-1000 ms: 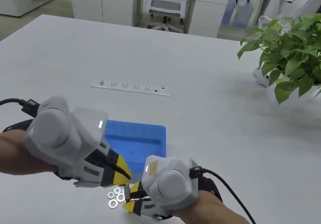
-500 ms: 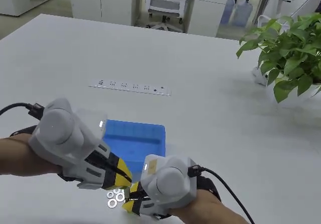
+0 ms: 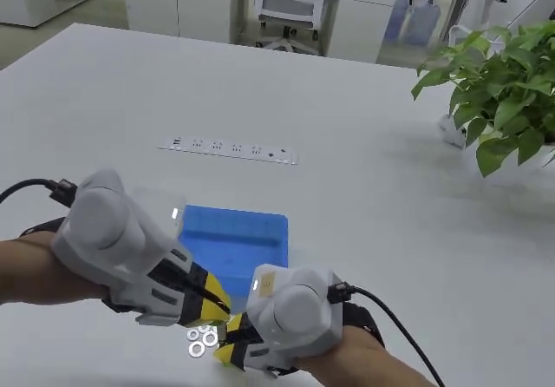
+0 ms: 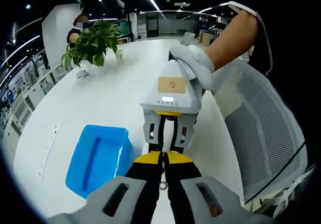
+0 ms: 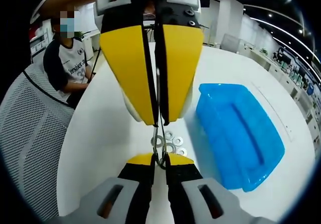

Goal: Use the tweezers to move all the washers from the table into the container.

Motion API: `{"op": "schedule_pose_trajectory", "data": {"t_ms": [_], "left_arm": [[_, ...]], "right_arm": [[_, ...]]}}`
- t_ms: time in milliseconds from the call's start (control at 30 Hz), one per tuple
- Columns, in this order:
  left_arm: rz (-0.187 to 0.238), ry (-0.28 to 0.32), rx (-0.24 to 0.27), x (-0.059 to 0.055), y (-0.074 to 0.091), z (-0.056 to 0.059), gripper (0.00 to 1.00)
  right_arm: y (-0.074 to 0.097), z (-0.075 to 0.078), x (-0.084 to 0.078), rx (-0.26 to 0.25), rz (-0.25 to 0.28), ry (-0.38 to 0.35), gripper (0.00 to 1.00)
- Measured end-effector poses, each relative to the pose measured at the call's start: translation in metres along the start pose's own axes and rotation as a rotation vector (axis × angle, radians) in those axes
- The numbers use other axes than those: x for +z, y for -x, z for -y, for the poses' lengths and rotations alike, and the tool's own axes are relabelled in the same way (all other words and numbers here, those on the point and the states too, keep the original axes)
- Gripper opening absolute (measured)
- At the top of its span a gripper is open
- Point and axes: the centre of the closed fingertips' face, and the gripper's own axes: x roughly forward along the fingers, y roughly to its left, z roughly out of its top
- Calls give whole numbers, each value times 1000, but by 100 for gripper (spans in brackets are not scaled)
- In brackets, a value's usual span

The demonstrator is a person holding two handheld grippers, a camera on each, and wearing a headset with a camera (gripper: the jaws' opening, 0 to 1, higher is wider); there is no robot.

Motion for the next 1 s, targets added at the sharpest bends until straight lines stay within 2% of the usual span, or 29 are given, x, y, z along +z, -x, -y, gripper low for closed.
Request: {"op": "schedule_pose_trajectory", "data": {"t_ms": [267, 533, 1000], "left_arm": [[-1, -6, -4, 1, 1, 1, 6], [6, -14, -3, 8, 7, 2, 6], [22, -42, 6, 35, 24, 0, 6]], "right_arm": [[2, -2, 0, -4, -6, 4, 10], [10, -3, 4, -6, -3, 4, 10], [36, 2, 23, -38, 43, -2, 10]]}}
